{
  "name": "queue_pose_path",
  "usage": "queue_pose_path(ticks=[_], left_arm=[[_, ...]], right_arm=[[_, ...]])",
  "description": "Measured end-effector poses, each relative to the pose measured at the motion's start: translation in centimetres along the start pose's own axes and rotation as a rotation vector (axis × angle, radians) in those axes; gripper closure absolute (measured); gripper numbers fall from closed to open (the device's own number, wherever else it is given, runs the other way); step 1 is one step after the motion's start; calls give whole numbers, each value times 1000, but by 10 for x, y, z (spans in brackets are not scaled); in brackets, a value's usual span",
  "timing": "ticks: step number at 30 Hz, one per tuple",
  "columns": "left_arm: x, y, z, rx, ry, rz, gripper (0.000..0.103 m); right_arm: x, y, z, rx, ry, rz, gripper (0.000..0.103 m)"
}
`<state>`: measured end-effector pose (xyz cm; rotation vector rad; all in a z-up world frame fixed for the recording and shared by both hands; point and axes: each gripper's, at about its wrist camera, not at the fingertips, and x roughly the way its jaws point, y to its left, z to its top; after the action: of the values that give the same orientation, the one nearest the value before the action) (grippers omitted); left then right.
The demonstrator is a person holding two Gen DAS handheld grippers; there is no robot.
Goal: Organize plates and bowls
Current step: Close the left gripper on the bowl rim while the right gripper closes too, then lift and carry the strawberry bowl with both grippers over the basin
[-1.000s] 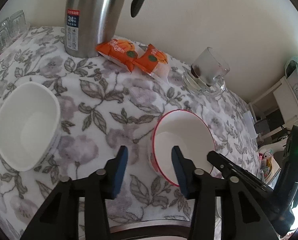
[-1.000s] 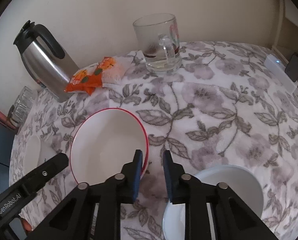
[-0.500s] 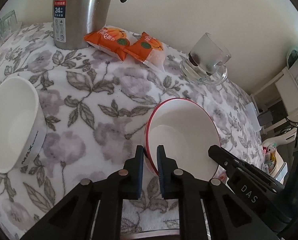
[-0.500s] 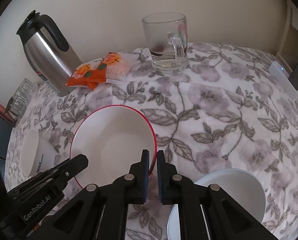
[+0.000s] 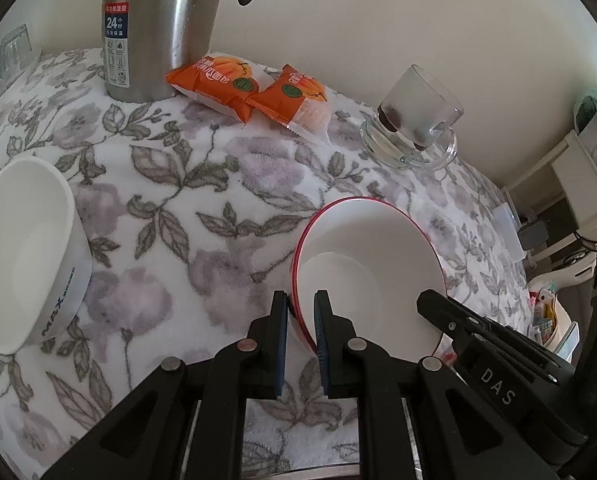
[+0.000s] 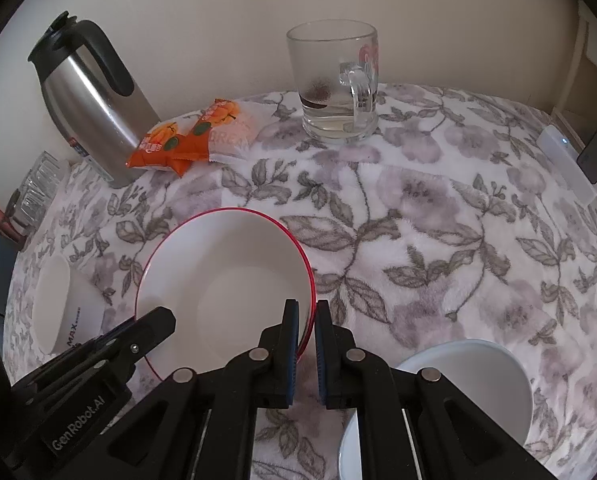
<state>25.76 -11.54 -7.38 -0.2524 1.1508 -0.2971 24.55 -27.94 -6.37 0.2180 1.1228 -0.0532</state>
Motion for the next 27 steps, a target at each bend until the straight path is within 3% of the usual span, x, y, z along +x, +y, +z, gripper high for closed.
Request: queue_pose_path(ticks=[13, 27], left_arm=[[-17, 4, 1, -18, -1, -33, 90], [-81, -15, -2, 35, -83, -70, 90]], right_arm=[[-20, 7, -1, -6, -25, 6, 94], [-86, 15, -5, -3, -113, 20, 94]])
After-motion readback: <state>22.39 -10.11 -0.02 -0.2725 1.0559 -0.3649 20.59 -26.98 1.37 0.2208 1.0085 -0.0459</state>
